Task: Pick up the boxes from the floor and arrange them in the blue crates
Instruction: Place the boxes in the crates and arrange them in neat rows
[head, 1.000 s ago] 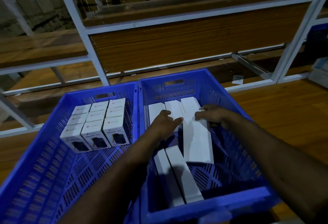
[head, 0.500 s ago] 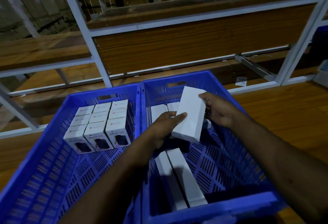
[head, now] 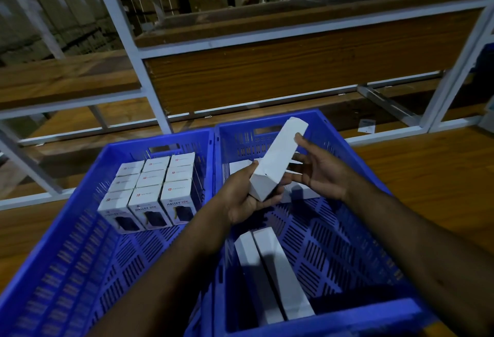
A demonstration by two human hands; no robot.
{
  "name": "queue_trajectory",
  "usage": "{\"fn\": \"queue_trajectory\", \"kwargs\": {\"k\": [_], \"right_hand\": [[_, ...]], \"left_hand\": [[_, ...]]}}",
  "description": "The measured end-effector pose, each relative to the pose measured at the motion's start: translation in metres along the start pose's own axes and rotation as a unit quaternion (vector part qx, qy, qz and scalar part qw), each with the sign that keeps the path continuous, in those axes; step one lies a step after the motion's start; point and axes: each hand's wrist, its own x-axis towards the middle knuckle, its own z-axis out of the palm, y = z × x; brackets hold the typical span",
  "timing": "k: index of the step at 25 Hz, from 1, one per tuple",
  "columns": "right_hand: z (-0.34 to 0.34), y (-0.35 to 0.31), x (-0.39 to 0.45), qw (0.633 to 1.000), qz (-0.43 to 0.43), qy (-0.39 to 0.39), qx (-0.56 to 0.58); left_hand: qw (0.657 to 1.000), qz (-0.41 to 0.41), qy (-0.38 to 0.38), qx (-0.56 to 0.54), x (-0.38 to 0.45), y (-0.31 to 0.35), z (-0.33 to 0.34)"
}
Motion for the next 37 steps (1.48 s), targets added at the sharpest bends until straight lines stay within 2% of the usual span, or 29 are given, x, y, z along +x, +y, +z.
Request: {"fn": "queue_trajectory", "kwargs": {"k": [5, 11, 22, 25, 27, 29, 30, 31, 32, 35, 37], "right_hand": [[0.001, 0.004, 0.008, 0.995, -0.012, 0.079, -0.063], [-0.002, 0.013, 0.016, 0.961, -0.073, 0.195, -0.184], [0.002, 0.011, 0.013, 0.954, -0.116, 0.179, -0.21], [0.001, 0.011, 0.016, 0.956, -0.111, 0.174, -0.207], [0.004, 0.012, 0.014, 0.963, -0.097, 0.136, -0.21], [0.009, 0.017, 0.011, 0.966, -0.067, 0.081, -0.236], [0.012, 0.02, 0.009, 0.965, -0.05, 0.054, -0.253], [0.014, 0.023, 0.008, 0.965, -0.034, 0.031, -0.26], [0.015, 0.025, 0.008, 0.966, -0.022, 0.015, -0.257], [0.016, 0.024, 0.006, 0.979, -0.005, 0.008, -0.205], [0.016, 0.022, 0.006, 0.992, 0.018, 0.029, -0.121]], "left_hand": [[0.999, -0.02, -0.042, 0.029, 0.0, -0.002, 0.003], [0.994, -0.004, -0.071, 0.079, -0.003, -0.004, 0.002], [0.996, 0.01, -0.021, 0.088, -0.005, -0.004, 0.005], [0.993, 0.037, -0.007, 0.112, -0.003, -0.005, 0.004], [0.967, 0.106, 0.044, 0.227, 0.003, -0.008, 0.003], [0.898, 0.193, 0.093, 0.384, 0.006, -0.015, 0.003], [0.866, 0.226, 0.112, 0.433, 0.008, -0.018, 0.002], [0.847, 0.251, 0.116, 0.454, 0.008, -0.02, 0.002], [0.839, 0.272, 0.111, 0.458, 0.007, -0.021, 0.004], [0.854, 0.29, 0.044, 0.429, 0.005, -0.019, 0.007], [0.87, 0.263, 0.056, 0.413, 0.007, -0.016, 0.006]]}}
